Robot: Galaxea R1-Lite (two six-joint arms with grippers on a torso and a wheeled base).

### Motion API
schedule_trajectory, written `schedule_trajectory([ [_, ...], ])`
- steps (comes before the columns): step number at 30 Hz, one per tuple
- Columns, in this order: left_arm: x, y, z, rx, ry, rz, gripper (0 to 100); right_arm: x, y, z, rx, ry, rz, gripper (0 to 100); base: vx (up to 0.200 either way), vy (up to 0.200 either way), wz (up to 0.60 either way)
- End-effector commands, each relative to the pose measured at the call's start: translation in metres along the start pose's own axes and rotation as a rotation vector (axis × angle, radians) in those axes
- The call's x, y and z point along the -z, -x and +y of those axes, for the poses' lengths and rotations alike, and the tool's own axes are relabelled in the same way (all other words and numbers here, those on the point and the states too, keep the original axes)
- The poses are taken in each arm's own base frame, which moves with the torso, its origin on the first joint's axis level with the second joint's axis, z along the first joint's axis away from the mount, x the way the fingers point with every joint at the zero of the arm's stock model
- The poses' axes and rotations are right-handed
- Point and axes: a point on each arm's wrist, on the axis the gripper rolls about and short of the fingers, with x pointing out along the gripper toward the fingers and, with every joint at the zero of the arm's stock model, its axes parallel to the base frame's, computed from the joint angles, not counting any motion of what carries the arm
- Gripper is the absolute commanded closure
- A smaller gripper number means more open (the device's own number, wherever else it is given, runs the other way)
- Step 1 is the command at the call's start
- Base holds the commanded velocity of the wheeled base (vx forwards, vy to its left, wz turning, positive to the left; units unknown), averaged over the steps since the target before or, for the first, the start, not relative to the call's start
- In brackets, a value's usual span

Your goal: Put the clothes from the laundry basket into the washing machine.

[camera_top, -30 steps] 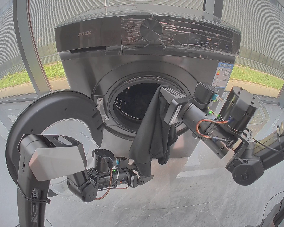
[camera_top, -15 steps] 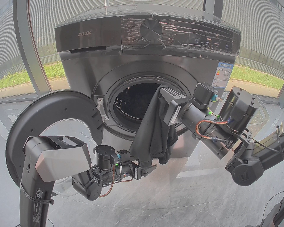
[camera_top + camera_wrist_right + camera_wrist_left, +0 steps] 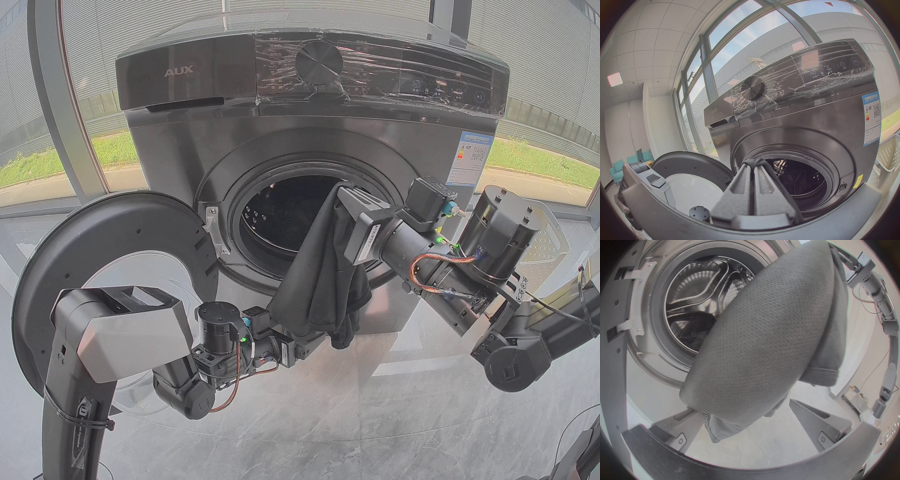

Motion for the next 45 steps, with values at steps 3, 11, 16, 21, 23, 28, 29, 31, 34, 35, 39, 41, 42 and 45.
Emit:
schedule_trajectory([
  [3, 0.002, 0.0, 0.011, -0.048, 0.003, 0.003, 0, -0.001, 0.0, -0.002, 0.005, 0.001, -0.003, 100, 0.0, 0.0, 0.0],
  [11, 0.009, -0.001, 0.02, -0.118, 0.002, 0.021, 0, -0.003, 0.0, -0.003, 0.007, 0.006, -0.006, 100, 0.0, 0.0, 0.0],
  [16, 0.011, -0.003, 0.024, -0.131, -0.005, 0.025, 0, -0.002, 0.001, -0.003, 0.009, 0.006, -0.005, 100, 0.0, 0.0, 0.0],
  [21, 0.009, -0.008, 0.032, -0.187, -0.005, 0.021, 0, -0.003, 0.001, -0.003, 0.009, 0.006, -0.006, 100, 0.0, 0.0, 0.0],
  [23, 0.009, -0.008, 0.036, -0.199, -0.008, 0.023, 0, -0.003, 0.001, -0.004, 0.011, 0.008, -0.004, 100, 0.0, 0.0, 0.0],
  [28, 0.009, -0.007, 0.038, -0.205, -0.008, 0.022, 0, -0.004, 0.004, -0.011, 0.021, 0.017, 0.001, 100, 0.0, 0.0, 0.0],
  [29, 0.009, -0.008, 0.037, -0.204, -0.008, 0.022, 0, -0.004, 0.005, -0.011, 0.02, 0.017, 0.001, 100, 0.0, 0.0, 0.0],
  [31, 0.009, -0.008, 0.037, -0.203, -0.009, 0.02, 0, -0.002, 0.006, -0.01, 0.016, 0.018, 0.009, 100, 0.0, 0.0, 0.0],
  [34, 0.007, -0.009, 0.037, -0.201, -0.01, 0.015, 0, -0.002, 0.006, -0.008, 0.008, 0.016, 0.01, 100, 0.0, 0.0, 0.0],
  [35, 0.008, -0.009, 0.036, -0.2, -0.012, 0.015, 0, -0.001, 0.006, -0.006, 0.003, 0.015, 0.012, 100, 0.0, 0.0, 0.0],
  [39, 0.007, -0.013, 0.035, -0.179, -0.015, 0.007, 0, 0.0, 0.007, -0.003, -0.009, 0.015, 0.016, 100, 0.0, 0.0, 0.0],
  [41, 0.008, -0.016, 0.036, -0.172, -0.017, 0.002, 0, 0.001, 0.007, 0.0, -0.018, 0.011, 0.019, 100, 0.0, 0.0, 0.0],
  [42, 0.008, -0.018, 0.037, -0.162, -0.017, -0.005, 0, 0.003, 0.007, 0.001, -0.022, 0.01, 0.023, 100, 0.0, 0.0, 0.0],
  [45, 0.006, -0.022, 0.038, -0.138, -0.017, -0.016, 0, 0.004, 0.007, 0.002, -0.025, 0.008, 0.026, 100, 0.0, 0.0, 0.0],
])
